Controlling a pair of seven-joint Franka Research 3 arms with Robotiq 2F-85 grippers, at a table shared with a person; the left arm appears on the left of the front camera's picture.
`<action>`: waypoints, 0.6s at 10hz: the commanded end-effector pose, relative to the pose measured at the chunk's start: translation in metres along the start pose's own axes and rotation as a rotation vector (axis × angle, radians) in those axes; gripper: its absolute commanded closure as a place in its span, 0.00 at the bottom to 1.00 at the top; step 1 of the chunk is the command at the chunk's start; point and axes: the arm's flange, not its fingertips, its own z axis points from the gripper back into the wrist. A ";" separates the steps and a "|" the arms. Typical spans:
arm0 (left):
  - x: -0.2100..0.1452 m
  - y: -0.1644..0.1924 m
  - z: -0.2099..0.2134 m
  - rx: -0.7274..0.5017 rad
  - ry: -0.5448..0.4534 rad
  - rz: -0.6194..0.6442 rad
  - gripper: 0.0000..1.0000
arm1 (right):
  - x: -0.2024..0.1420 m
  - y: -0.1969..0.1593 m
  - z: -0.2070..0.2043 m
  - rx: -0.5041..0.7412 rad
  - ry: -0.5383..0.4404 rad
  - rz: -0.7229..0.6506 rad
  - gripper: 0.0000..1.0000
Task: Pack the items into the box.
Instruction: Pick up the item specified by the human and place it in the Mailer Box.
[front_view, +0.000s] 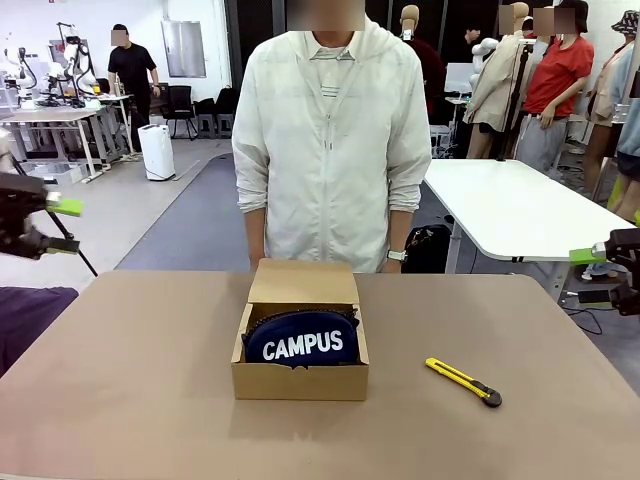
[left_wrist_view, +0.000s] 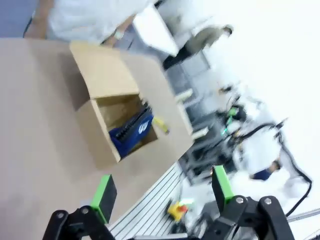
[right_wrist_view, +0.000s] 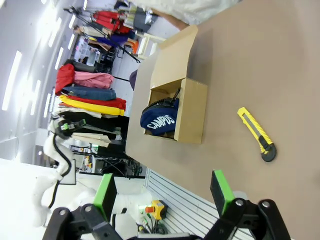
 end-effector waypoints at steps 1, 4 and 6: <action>-0.031 0.037 -0.039 -0.052 0.014 -0.006 0.00 | 0.001 0.002 0.002 -0.001 0.005 0.000 0.00; 0.000 0.000 0.000 0.000 0.000 0.000 0.00 | 0.001 0.002 0.002 -0.001 0.005 0.000 0.00; 0.000 0.000 0.000 0.000 0.000 0.000 0.00 | 0.001 0.002 0.002 -0.001 0.005 0.000 0.00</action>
